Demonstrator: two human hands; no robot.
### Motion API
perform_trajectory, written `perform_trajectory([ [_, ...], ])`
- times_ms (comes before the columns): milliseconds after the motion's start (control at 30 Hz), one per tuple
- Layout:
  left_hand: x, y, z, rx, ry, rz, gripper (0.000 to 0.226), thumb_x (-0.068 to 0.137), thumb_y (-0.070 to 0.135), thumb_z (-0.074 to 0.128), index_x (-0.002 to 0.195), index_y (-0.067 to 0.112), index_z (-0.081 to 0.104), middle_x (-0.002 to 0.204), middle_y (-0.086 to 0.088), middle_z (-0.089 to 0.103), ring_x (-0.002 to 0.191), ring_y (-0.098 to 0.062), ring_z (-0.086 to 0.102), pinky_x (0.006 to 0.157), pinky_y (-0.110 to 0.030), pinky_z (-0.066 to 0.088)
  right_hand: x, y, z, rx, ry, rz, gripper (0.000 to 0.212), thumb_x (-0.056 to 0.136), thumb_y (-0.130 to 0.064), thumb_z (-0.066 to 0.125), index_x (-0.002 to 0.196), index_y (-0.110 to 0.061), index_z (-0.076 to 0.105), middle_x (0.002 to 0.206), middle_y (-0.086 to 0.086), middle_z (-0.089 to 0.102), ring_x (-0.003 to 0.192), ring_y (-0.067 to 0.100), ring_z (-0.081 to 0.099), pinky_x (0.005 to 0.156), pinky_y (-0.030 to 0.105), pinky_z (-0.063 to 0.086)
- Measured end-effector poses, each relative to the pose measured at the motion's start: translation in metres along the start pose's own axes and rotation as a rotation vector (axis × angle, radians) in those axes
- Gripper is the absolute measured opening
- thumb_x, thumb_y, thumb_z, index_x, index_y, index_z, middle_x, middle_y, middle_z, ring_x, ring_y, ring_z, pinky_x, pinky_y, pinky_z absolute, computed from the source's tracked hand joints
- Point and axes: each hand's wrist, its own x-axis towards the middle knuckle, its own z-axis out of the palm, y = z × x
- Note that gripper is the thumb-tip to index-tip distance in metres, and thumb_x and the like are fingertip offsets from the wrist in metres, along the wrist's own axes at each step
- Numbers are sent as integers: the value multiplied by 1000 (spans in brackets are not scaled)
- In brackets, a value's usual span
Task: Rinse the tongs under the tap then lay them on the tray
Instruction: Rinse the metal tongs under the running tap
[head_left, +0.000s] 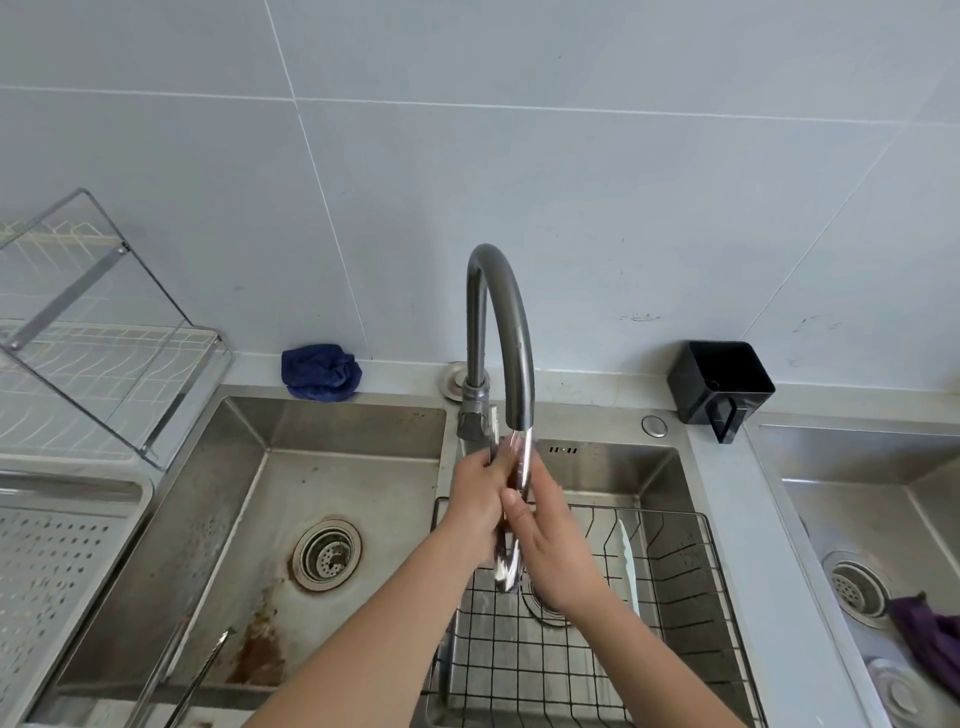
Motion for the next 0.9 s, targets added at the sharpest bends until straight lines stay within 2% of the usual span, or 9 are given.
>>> perform_trajectory([
  [133, 11, 14, 5, -82, 125, 92, 32, 104, 27, 53, 82, 6, 66, 55, 3, 51, 52, -14, 49, 52, -28, 43, 0, -3, 6, -137, 56, -34, 44, 103, -49, 38, 146, -44, 44, 135, -15, 54, 121, -13, 49, 90, 10, 44],
  [267, 18, 25, 1, -74, 146, 131, 44, 103, 17, 52, 59, 19, 61, 49, 4, 53, 45, -14, 50, 45, -24, 41, 6, -1, 4, -126, 85, -50, 48, 107, -33, 49, 155, -34, 41, 125, -11, 61, 119, -6, 51, 91, 7, 40],
  [333, 18, 25, -3, -119, 103, 109, 34, 98, 7, 54, 68, 15, 67, 58, -3, 59, 50, -17, 56, 49, -27, 48, 12, 0, 4, -87, 91, -18, 49, 106, -33, 52, 153, -34, 43, 125, -13, 64, 117, 0, 56, 92, 20, 46],
  [400, 18, 25, -8, -179, 68, 100, 21, 95, 0, 56, 83, 9, 70, 68, -8, 66, 61, -21, 62, 64, -37, 53, 19, 0, 5, -46, 97, 62, 45, 102, -46, 50, 146, -36, 48, 105, -14, 69, 89, 1, 62, 75, 28, 49],
  [533, 15, 23, -20, -346, 1, 70, 22, 91, -5, 55, 85, 15, 62, 92, -19, 71, 82, -31, 65, 68, -38, 47, 38, -1, 5, 28, 21, 231, 45, 104, -55, 40, 97, -19, 65, 76, 8, 70, 66, 22, 65, 67, 53, 58],
  [600, 11, 21, -24, -375, -41, 49, 28, 85, -6, 52, 83, 20, 64, 101, -23, 71, 77, -32, 67, 56, -33, 41, 48, -7, 6, 138, -40, 278, 52, 105, -58, 40, 89, -15, 65, 67, 11, 68, 56, 31, 65, 53, 47, 57],
  [700, 9, 19, -34, -458, -64, 68, 47, 88, -4, 48, 122, 27, 59, 98, -20, 75, 57, -31, 65, 45, -28, 40, 65, -17, 9, 142, -91, 290, 68, 101, -65, 38, 87, -5, 66, 58, 9, 66, 43, 27, 59, 39, 31, 47],
  [800, 7, 22, -47, -491, -97, 53, 46, 95, 16, 56, 140, 22, 51, 105, -20, 69, 60, -30, 59, 47, -32, 42, 80, -27, 15, 46, -173, 299, 87, 95, -76, 32, 84, 2, 69, 59, 17, 68, 41, 27, 60, 37, 28, 48],
  [900, 6, 23, -54, -417, -139, 25, 41, 91, 42, 65, 114, 8, 68, 97, -18, 67, 57, -28, 53, 52, -34, 42, 88, -37, 18, 66, -262, 402, 90, 90, -84, 33, 92, -3, 72, 63, 21, 70, 48, 29, 66, 42, 27, 52],
])
